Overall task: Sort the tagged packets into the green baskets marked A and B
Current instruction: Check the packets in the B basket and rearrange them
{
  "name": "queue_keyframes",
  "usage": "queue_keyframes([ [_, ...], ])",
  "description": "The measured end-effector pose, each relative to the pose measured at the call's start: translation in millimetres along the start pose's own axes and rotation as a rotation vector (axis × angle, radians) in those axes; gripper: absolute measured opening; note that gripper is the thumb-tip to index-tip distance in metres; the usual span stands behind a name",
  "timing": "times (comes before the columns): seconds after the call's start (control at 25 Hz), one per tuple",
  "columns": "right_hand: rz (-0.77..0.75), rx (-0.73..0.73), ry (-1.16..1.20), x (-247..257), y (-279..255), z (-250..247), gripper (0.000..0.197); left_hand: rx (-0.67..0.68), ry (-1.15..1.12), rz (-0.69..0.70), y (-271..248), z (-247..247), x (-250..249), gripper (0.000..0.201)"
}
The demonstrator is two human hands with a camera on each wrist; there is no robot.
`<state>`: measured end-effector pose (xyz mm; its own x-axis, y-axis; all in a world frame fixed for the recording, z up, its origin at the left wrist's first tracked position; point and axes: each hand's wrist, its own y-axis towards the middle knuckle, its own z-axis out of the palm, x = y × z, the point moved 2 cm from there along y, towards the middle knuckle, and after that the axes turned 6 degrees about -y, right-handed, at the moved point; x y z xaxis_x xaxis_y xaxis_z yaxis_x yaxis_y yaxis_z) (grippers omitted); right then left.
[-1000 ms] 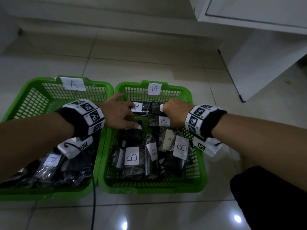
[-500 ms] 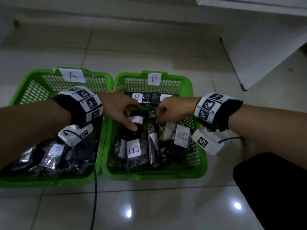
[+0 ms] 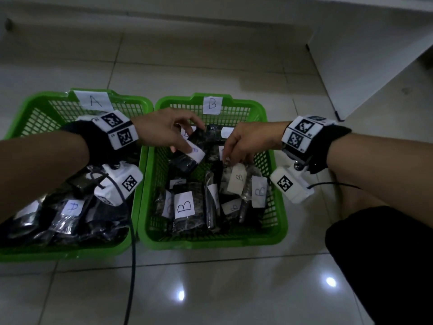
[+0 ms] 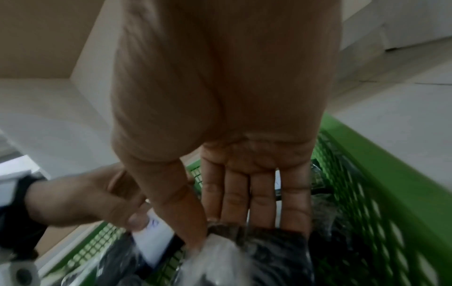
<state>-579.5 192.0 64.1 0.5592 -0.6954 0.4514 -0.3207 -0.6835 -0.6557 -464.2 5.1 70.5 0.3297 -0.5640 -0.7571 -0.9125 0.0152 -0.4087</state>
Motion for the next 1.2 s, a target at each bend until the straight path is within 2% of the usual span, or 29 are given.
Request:
queue_keyframes([
  [0.12,0.02,0.005,0.187,-5.8,-2.9,-0.8,0.019,0.164,0.212,-0.015,0.1,9.8,4.9,0.057],
  [0.24,0.028,-0.167,0.336,-11.3,-2.8,-2.9,0.035,0.307,0.331,-0.041,1.6,25.8,7.1,0.057],
  [0.36,0.044,-0.339,0.55,-12.3,-1.4,-6.0,0.013,0.414,0.248,-0.014,4.5,33.6,9.5,0.055],
  [0.44,0.055,-0.404,0.624,-14.0,0.5,-6.4,0.013,0.468,0.187,-0.026,3.3,40.0,14.1,0.058],
  [0.56,0.065,-0.448,0.645,-13.9,2.4,-5.5,0.015,0.369,0.23,0.006,5.3,40.4,17.7,0.054],
  [0.64,0.051,-0.439,0.724,-13.3,4.0,-4.9,0.021,0.177,0.335,0.078,8.2,24.4,11.3,0.037],
  [0.68,0.028,-0.422,0.788,-13.2,5.7,-4.5,0.022,0.06,0.317,0.107,9.0,14.0,7.7,0.029],
  [0.76,-0.019,-0.385,0.89,-11.4,8.9,-3.7,0.023,-0.114,0.036,0.127,8.9,-3.9,1.3,0.023],
  [0.84,-0.045,-0.343,0.905,-5.8,11.3,0.9,0.024,-0.145,-0.256,0.12,7.9,-7.6,-0.3,0.027],
  [0.96,-0.082,-0.269,0.913,4.6,12.9,11.5,0.026,-0.167,-0.107,0.151,8.7,-2.0,6.5,0.03],
  [1.0,-0.08,-0.26,0.867,6.7,12.9,13.5,0.027,-0.178,-0.039,0.163,9.2,-0.5,9.0,0.026],
  [1.08,-0.067,-0.294,0.564,6.8,13.5,12.3,0.026,-0.192,0.027,0.174,9.3,-1.7,13.8,0.023],
  [1.16,-0.07,-0.266,0.259,5.0,12.6,12.9,0.022,-0.2,0.013,0.156,11.0,-4.5,18.4,0.021],
  [1.2,-0.07,-0.228,0.204,2.4,12.6,14.7,0.022,-0.199,-0.007,0.148,11.5,-5.2,19.4,0.018],
])
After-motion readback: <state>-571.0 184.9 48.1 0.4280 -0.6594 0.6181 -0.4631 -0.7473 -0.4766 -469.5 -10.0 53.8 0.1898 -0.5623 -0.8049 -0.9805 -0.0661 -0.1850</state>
